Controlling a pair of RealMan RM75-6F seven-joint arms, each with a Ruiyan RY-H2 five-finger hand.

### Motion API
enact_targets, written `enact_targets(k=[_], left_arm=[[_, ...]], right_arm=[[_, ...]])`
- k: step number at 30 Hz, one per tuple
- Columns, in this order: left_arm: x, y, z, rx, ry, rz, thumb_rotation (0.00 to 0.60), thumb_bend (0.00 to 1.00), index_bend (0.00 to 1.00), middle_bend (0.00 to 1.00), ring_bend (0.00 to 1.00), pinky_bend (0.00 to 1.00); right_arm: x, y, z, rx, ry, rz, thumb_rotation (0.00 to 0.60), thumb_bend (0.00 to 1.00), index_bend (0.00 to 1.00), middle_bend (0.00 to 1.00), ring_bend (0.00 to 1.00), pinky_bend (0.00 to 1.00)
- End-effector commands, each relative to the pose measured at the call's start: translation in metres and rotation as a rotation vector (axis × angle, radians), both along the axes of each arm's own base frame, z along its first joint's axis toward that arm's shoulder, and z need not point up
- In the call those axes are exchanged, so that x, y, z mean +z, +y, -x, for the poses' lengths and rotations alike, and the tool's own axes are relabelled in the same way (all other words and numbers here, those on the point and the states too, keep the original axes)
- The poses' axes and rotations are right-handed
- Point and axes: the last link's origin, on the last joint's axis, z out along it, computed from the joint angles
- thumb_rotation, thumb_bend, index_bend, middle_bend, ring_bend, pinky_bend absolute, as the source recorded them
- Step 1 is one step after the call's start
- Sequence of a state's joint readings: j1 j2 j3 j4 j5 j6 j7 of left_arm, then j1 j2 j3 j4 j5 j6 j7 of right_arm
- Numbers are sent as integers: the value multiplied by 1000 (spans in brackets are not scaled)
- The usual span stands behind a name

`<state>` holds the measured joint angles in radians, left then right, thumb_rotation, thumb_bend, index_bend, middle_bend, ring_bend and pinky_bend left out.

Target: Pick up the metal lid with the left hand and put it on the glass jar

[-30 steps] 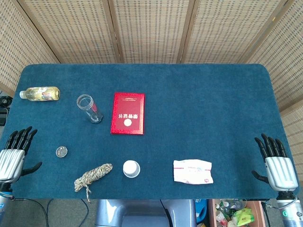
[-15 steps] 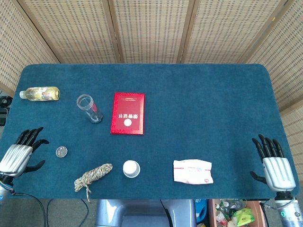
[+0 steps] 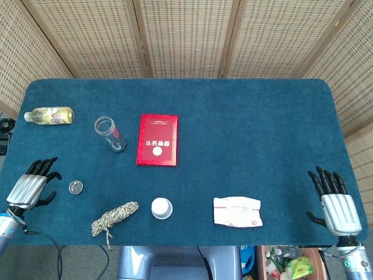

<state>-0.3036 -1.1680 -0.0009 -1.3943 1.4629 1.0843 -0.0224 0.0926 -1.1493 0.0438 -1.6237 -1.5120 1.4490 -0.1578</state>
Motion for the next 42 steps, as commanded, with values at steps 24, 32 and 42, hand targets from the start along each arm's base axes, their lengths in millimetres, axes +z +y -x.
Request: enact_targets(k=[24, 32, 42], left_arm=[[-28, 13, 1, 5, 49, 47, 600, 325, 409, 0, 0, 0], [-32, 15, 1, 3, 66, 64, 600, 336, 425, 0, 0, 0], [-41, 21, -1, -2, 82, 72, 600, 335, 447, 0, 0, 0]], right_arm=[[1, 0, -1, 15, -14, 18, 600, 0, 67, 0, 0, 0], [1, 0, -2, 24, -22, 24, 600, 0, 67, 0, 0, 0], [1, 0, -2, 28, -32, 27, 600, 0, 67, 0, 0, 0]])
